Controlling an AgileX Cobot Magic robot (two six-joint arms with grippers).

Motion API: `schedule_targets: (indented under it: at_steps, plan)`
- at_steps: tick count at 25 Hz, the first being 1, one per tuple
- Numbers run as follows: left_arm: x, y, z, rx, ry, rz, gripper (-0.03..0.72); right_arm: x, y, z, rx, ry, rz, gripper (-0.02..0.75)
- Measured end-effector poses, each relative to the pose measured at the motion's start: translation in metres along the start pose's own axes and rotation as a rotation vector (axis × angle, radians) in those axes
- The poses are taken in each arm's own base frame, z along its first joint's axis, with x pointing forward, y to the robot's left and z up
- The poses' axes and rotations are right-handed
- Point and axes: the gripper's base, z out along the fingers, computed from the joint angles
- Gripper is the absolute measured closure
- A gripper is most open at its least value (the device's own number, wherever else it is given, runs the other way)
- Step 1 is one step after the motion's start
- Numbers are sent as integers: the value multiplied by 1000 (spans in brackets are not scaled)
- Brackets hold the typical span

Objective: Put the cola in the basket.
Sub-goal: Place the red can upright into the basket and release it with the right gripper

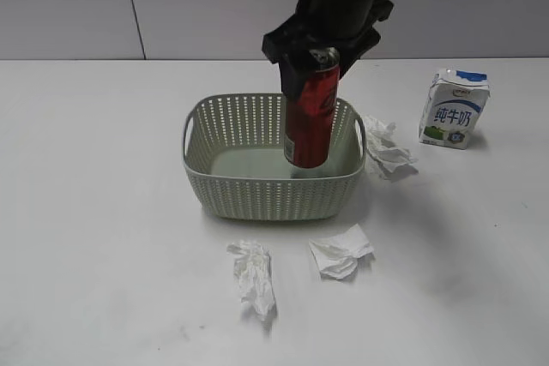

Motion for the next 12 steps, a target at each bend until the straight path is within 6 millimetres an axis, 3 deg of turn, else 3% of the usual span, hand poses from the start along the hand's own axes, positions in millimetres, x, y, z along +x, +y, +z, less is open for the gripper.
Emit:
schedule_targets:
  at_steps: [7,12]
  plan:
    - [0,0,0,0,0,0,471,0,-3,42,5,74,-9,211]
    - [0,0,0,0,0,0,471,0,-2,46,-9,81,-4,211]
